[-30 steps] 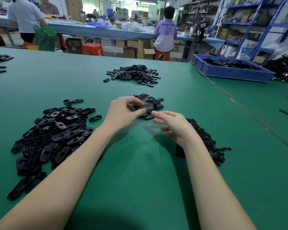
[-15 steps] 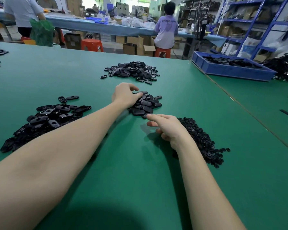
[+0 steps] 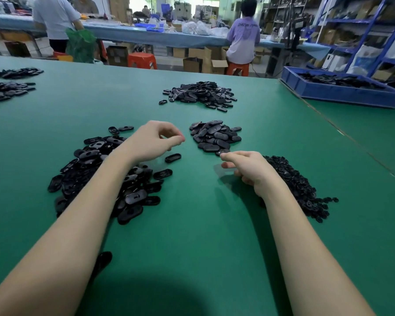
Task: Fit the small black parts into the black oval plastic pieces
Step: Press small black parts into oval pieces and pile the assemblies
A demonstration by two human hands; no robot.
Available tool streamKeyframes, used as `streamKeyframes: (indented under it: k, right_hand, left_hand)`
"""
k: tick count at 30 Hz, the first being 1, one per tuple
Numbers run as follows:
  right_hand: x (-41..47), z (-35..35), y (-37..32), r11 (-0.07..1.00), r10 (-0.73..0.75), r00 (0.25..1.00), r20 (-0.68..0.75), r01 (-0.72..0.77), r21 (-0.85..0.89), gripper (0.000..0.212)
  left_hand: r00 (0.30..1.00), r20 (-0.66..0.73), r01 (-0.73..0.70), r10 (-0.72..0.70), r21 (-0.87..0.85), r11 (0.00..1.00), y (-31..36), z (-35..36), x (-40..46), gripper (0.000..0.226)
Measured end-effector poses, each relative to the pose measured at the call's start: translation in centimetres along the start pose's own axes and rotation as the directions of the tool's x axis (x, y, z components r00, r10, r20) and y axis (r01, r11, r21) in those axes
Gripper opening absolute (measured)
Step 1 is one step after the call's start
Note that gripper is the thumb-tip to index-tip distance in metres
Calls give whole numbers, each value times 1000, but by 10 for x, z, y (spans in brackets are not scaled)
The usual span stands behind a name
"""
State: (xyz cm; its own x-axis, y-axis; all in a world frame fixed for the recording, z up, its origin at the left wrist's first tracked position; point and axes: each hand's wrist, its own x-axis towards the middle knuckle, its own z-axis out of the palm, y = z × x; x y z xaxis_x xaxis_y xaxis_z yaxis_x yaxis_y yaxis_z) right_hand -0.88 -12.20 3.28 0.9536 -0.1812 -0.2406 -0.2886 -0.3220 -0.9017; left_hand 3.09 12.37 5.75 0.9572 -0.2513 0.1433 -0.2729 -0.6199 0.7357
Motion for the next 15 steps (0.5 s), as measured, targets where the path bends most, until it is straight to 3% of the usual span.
streamKeyframes:
  k: [3,8,12,15]
  right_hand:
    - [0,3,-1,999,-14,1000,13,14,-39,22]
    - [-1,3,-1,998,-18,1000,18,19,-58,20]
    - [-1,4,-1,997,-23,1000,18,24,-69,18]
    - [-1,4,-1,997,-21,1000,18,22,-73,18]
  left_hand:
    - [992,98,53,-77,226,973,-1,-10,-5,7]
    - [949,224,111,-224,428,897,1,-15,-9,19]
    - [930,239,126,-279,505,854,1,-9,-9,30]
    - [935,229,124,-270,503,856,-2,-5,-9,26]
